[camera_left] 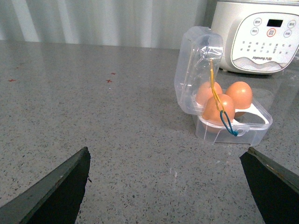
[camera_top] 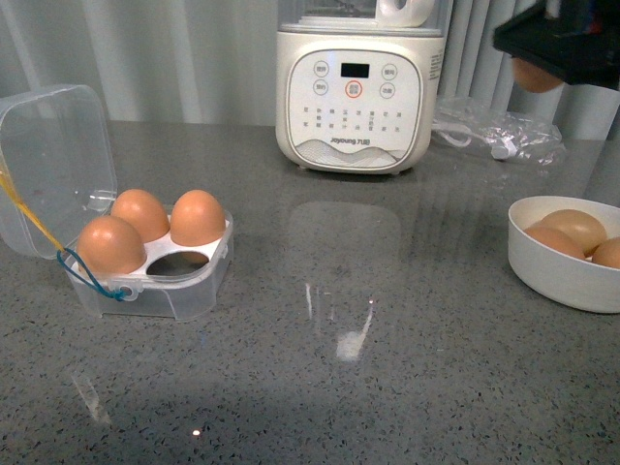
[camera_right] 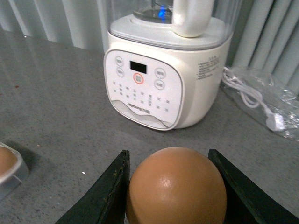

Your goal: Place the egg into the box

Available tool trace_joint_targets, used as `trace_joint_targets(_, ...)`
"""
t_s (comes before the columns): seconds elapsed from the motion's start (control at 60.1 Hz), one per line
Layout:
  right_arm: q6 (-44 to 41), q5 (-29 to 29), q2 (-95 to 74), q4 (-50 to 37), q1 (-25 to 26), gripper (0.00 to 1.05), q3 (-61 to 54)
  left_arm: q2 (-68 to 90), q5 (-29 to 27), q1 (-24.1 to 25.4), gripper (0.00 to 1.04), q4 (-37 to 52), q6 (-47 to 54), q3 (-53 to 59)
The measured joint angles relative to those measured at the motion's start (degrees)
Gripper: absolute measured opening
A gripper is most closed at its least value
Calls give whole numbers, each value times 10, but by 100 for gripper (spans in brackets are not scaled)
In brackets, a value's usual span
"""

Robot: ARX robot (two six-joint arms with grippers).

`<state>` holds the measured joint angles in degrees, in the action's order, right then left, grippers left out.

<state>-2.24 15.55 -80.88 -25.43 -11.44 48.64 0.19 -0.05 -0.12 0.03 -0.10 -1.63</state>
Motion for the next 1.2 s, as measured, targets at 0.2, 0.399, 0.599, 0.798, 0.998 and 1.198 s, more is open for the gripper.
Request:
trace_joint_targets(0.2, 28, 31, -55, 0, -62, 43, 56, 0, 0, 0, 98, 0, 0, 0)
trace_joint_targets(0.399, 33, 71, -104, 9, -120, 43, 90, 0, 0, 0, 98, 0, 0, 0)
trace_joint_targets(0.599, 27, 141, -137, 19, -150, 43, 110, 0, 0, 0, 98, 0, 0, 0)
trace_joint_targets(0.798, 7, 188, -173, 44, -163, 43, 138, 0, 0, 0, 98, 0, 0, 0)
trace_joint_targets(0.998, -9, 204, -198, 58, -177, 43, 159, 0, 0, 0, 98, 0, 0, 0)
trace_joint_targets(1.198, -17, 213, -217, 65, -190, 43, 171, 0, 0, 0, 98, 0, 0, 0)
